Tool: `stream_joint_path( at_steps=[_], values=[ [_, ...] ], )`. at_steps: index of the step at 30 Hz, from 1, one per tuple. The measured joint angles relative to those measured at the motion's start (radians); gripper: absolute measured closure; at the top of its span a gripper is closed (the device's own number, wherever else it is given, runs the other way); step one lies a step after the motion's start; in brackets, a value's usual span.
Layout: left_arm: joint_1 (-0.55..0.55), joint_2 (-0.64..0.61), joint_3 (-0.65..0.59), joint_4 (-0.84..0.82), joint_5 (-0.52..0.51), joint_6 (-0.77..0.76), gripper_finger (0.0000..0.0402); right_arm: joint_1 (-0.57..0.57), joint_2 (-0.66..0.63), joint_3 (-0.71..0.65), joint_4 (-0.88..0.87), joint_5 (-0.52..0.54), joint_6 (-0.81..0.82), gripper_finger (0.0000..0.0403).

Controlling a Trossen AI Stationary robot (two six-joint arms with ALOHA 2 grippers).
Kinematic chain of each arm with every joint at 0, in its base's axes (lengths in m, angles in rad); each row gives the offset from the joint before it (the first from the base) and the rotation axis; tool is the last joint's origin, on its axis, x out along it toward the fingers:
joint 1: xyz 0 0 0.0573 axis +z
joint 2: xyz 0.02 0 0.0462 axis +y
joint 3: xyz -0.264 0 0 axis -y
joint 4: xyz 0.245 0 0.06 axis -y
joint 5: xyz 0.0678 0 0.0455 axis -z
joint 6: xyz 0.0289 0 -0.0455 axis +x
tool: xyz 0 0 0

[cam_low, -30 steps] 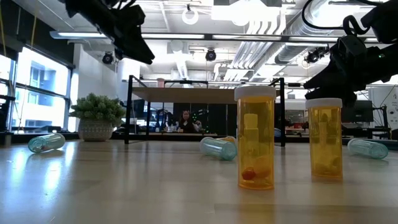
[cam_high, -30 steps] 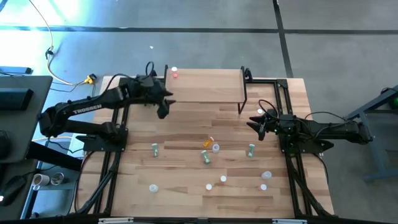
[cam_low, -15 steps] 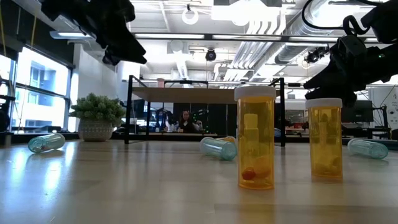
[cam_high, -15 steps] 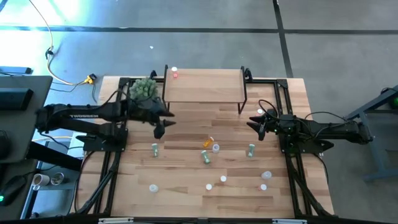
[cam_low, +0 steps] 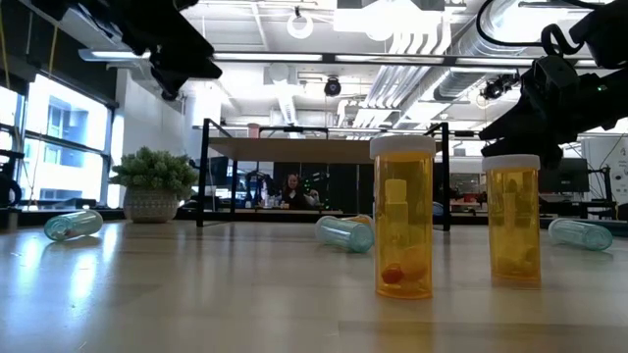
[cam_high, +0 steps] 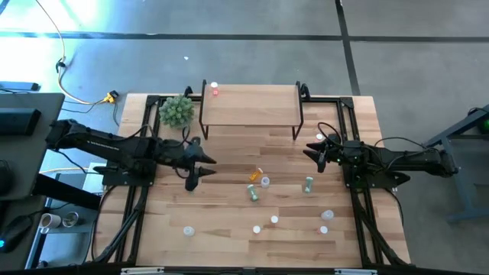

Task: Pick and place medicine bottles onto shelf by color
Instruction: Put the top white pill bottle on the shelf

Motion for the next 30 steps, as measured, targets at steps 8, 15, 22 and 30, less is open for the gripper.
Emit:
stream_joint_path(
  at_steps=[8, 15, 22, 30],
  values=[
    [-0.112, 0.000, 0.000, -0.005, -0.129, -0.101, 0.0229, -0.002, 0.000, 0.000, 0.049, 0.046, -0.001, 0.0215],
    [-0.151, 0.000, 0.000, -0.004, -0.206, -0.143, 0.0229, -0.002, 0.000, 0.000, 0.185, 0.017, -0.009, 0.0215],
    [-0.151, 0.000, 0.000, -0.004, -0.215, -0.175, 0.0229, -0.002, 0.000, 0.000, 0.402, -0.040, -0.138, 0.0215],
    [-0.151, 0.001, 0.000, -0.004, -0.215, -0.176, 0.0229, -0.001, 0.001, 0.006, 0.452, -0.136, -0.169, 0.0215]
  ],
)
